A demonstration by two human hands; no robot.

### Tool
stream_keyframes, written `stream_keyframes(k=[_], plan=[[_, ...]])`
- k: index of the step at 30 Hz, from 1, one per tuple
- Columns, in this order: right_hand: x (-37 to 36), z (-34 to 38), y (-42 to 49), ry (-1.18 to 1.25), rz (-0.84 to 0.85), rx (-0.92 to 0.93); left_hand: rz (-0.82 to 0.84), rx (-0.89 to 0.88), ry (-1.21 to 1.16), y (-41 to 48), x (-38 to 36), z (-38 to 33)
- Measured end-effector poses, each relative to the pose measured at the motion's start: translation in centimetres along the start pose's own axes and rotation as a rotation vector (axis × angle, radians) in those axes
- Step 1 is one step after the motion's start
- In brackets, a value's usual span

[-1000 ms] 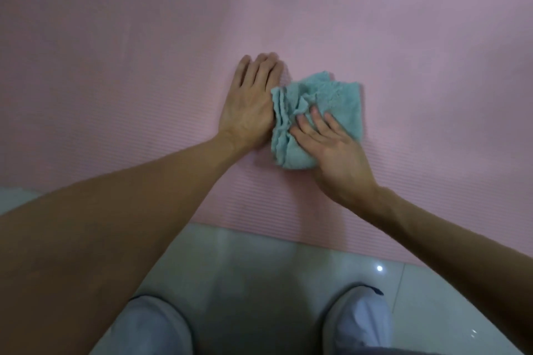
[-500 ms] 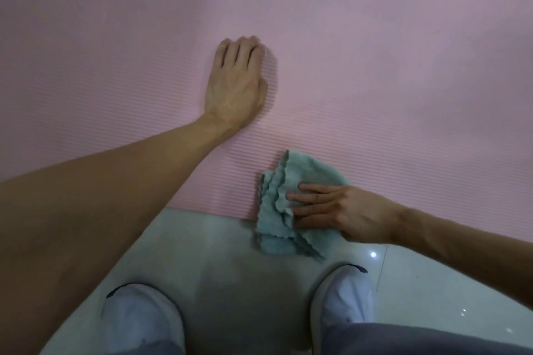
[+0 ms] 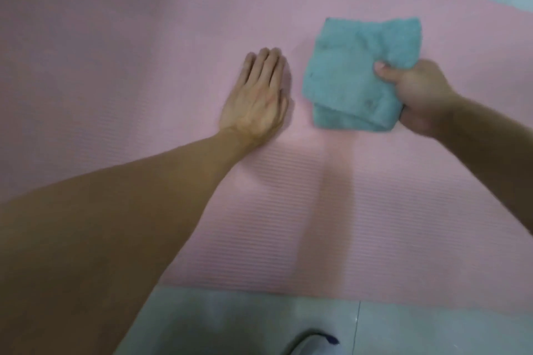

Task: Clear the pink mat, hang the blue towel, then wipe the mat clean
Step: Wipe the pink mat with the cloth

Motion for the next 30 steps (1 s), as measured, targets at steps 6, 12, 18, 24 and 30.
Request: stream_keyframes(k=[6,12,18,24,30], plan=[[-0.8,6.1,7.0,0.105,0.075,-0.122,-0.024,0.001,-0.023,0.5,-0.1,0.4],[-5.6,12.7,13.3,-0.476,-0.148,0.477,-0.022,0.023,-0.021,0.6,-0.2,0.5],[-7.5,8.8,17.8,-1.423,-0.098,0.671,0.002,0.023,-0.03,0.7,-0.4,0.5],[-7.6,4.7,18.4,-1.404,-0.076,0.518,-0.034,0.048,-0.052,0.6,-0.4,0.6],[-6.4,5.1,15.4,-1.394,-0.019,0.519,-0.018,0.054,-0.044,0.8,-0.2,0.4]])
Point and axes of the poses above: each hand's wrist, its own y-axis towards the middle knuckle, its own x-axis out of the back of the hand, z = x × y, the point moved 1 cm from there along y, towards the middle knuckle, and after that the axes turned 10 degrees about y, right-handed, at the moved point
